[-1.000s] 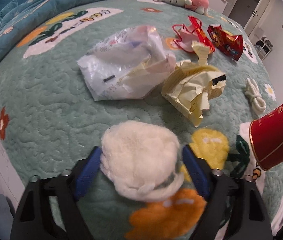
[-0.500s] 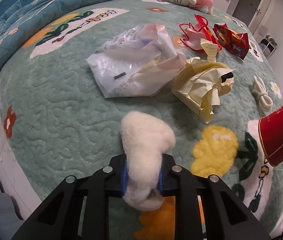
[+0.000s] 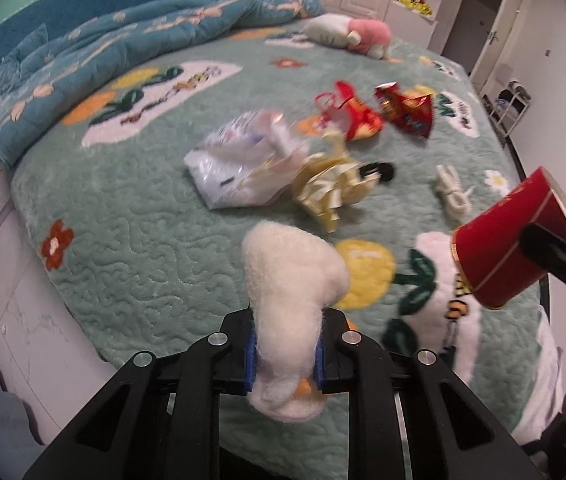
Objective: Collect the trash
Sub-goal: 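Carry the cotton ball and red cup toward the orange bin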
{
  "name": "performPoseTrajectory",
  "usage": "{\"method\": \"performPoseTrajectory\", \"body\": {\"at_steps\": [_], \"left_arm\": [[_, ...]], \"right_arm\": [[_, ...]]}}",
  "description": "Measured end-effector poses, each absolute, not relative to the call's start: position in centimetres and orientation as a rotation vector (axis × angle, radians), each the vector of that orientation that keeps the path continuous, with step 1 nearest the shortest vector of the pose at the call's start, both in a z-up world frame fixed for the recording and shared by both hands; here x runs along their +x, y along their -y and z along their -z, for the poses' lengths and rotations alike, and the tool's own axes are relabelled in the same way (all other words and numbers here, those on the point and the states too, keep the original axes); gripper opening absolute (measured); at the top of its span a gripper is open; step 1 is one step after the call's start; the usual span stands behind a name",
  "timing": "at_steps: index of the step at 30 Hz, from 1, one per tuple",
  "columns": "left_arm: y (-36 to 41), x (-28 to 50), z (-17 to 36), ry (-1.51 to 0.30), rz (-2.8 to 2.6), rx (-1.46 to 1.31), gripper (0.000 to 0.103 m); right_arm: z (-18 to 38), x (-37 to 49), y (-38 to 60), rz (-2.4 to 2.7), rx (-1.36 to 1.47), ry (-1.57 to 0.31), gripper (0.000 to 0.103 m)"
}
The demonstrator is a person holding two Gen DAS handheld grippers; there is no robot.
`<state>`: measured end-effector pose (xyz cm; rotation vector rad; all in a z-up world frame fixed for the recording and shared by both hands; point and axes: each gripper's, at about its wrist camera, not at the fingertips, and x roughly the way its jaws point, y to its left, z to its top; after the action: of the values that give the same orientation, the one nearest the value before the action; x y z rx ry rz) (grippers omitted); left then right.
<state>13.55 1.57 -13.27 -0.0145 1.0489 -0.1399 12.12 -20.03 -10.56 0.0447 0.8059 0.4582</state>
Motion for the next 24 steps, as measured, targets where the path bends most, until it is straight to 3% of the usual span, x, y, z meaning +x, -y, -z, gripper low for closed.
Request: {"method": "performPoseTrajectory", "body": {"at_steps": [13,24], "left_arm": [[3.7,10.5,9.3,-0.958,0.252,0.068,0.022],[13.4,9.6,7.0,-0.891,0.439,0.217,0.022]], "right_arm": [[6.4,7.1,24.4,-0.397,0.105,-0.682,0.057],[4.8,2.2,33.2,-0.223,0.193,-0.601,0.057]]}}
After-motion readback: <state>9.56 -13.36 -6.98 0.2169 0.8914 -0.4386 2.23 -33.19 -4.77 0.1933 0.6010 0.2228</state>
